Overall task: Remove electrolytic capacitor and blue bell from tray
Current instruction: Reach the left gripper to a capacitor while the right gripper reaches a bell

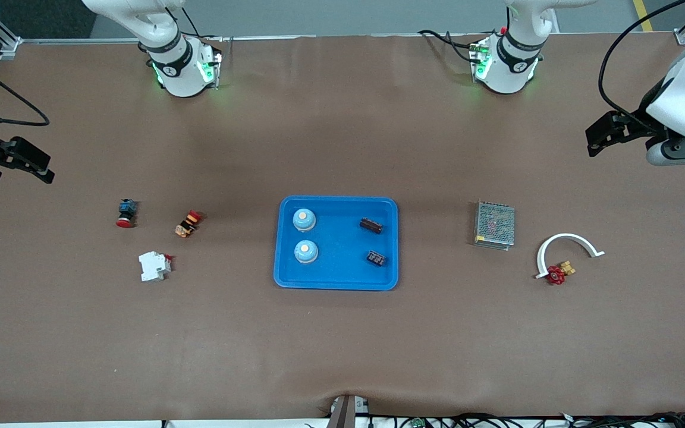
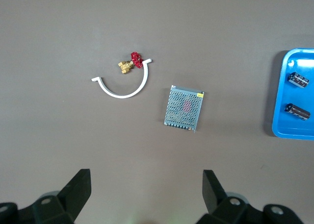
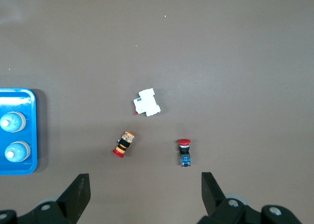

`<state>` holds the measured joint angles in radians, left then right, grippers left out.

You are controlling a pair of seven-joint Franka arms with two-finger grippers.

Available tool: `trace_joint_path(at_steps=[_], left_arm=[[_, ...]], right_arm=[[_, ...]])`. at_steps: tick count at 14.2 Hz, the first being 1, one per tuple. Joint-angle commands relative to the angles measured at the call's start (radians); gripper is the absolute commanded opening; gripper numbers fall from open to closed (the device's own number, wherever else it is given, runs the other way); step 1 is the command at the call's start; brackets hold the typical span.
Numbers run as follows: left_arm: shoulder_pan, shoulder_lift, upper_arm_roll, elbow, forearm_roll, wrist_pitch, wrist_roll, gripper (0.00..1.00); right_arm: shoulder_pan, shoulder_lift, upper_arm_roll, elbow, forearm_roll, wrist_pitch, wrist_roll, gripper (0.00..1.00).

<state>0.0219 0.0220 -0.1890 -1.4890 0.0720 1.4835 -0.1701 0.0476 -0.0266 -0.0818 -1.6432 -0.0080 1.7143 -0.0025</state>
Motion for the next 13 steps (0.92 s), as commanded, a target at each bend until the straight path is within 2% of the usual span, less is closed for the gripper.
trace_joint_path(at_steps=[1, 6, 9, 13], left_arm=[[-0.002, 0.001, -0.001, 0.021, 0.003, -0.019, 0.012, 1.00], [-0.002, 0.009, -0.001, 0.041, 0.000, -0.022, 0.017, 1.00], [-0.005, 0.045, -0.010, 0.029, -0.061, -0.071, -0.003, 1.00], [-0.046, 0.113, -0.020, -0.008, -0.061, 0.006, -0.086, 1.00]], right_arm=[[-0.006, 0.014, 0.010, 0.026, -0.009, -0.016, 0.001, 1.00], [-0.005, 0.014, 0.011, 0.025, -0.007, -0.018, 0.010, 1.00], [0.018, 0.019, 0.013, 0.020, -0.006, -0.024, 0.010, 1.00], [0.081, 0.043, 0.013, 0.020, 0.002, -0.108, 0.010, 1.00]])
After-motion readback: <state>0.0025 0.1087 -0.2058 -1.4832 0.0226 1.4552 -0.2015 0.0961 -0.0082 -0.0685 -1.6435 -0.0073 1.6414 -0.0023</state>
